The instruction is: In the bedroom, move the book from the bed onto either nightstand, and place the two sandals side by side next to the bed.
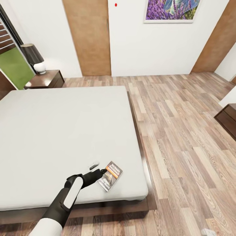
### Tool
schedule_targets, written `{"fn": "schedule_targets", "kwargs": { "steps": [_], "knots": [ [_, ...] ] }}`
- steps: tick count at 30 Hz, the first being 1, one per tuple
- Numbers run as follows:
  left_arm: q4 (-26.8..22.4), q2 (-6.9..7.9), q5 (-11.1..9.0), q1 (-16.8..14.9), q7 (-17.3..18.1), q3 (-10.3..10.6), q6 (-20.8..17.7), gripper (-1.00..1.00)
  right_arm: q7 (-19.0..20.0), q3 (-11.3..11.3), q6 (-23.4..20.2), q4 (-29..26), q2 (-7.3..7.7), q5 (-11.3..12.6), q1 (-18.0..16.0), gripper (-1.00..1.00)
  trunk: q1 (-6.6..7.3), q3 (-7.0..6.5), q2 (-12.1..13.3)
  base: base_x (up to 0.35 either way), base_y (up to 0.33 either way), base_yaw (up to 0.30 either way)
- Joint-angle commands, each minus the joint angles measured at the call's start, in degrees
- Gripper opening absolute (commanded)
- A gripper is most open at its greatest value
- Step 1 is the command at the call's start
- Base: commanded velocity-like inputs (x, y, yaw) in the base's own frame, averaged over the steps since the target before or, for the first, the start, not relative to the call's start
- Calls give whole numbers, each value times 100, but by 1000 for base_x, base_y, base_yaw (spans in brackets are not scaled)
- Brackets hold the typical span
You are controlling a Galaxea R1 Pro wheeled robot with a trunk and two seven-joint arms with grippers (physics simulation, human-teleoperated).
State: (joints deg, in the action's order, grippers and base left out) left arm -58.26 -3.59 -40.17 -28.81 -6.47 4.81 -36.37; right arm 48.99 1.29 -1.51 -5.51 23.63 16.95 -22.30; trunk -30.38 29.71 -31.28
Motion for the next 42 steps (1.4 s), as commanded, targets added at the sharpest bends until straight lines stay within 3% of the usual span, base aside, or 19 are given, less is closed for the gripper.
{"fn": "schedule_targets", "kwargs": {
  "steps": [1, 36, 42],
  "knots": [
    [-9, 3, -62, -2, -57, 4, -19, 100, 23, 12, -16, 2, 1, 11, -3, 100, -2, 16, -7, 0, 0, 0],
    [-10, -1, -62, -2, -56, 2, -19, 100, 23, 14, -14, 4, 1, 16, -1, 100, -2, 68, -7, 114, 0, 0],
    [-10, -2, -62, -2, -57, 2, -18, 100, 23, 13, -16, 3, 1, 16, -3, 100, -133, 176, -248, 1, 0, 0]
  ]
}}
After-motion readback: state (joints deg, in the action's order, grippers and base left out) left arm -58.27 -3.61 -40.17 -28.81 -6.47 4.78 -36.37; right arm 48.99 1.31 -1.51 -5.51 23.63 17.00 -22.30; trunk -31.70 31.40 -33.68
